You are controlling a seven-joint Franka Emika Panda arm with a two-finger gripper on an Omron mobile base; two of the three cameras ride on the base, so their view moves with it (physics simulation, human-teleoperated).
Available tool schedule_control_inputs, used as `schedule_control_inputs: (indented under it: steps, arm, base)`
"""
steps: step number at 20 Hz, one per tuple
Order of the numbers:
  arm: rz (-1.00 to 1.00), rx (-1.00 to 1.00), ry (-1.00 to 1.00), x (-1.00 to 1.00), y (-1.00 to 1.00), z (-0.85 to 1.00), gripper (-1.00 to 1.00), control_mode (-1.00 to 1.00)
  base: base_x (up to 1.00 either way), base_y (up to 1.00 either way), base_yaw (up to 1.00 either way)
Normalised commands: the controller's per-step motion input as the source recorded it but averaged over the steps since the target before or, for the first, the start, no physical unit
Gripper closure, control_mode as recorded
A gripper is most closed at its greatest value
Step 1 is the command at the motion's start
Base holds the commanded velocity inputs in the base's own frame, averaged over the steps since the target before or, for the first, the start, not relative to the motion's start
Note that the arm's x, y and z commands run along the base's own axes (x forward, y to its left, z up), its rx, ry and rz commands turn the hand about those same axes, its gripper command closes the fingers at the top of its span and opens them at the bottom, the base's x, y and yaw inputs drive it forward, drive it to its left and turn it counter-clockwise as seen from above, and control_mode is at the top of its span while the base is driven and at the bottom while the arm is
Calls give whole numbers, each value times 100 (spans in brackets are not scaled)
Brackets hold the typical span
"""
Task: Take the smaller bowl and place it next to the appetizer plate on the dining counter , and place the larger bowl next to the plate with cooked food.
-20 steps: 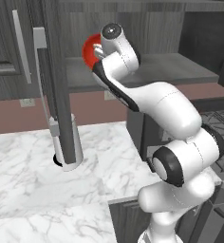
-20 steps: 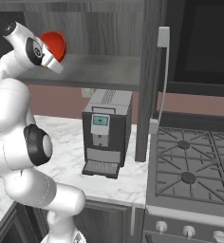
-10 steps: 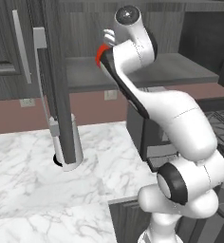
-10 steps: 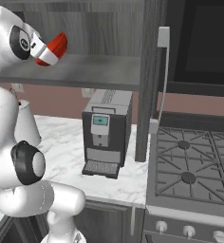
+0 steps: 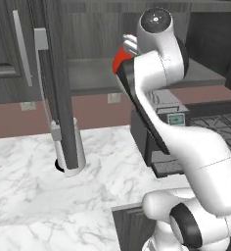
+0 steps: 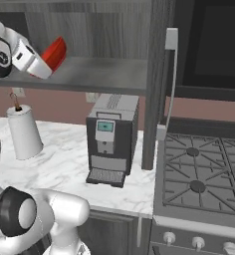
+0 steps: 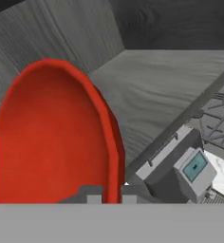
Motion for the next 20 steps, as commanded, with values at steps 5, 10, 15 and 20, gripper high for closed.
schedule_control_inputs:
  steps: [5, 10, 15, 20]
  arm:
    - [0, 0, -20, -100, -70, 0, 100, -100]
    - [8, 1, -8, -100, -46, 1, 100, -100]
    - [25, 0, 12, -85, -9, 2, 100, -100]
    - [38, 0, 11, -69, -1, 0, 100, -100]
  base:
    - [0, 0, 0]
    - [0, 0, 0]
    - [0, 0, 0]
    - [0, 0, 0]
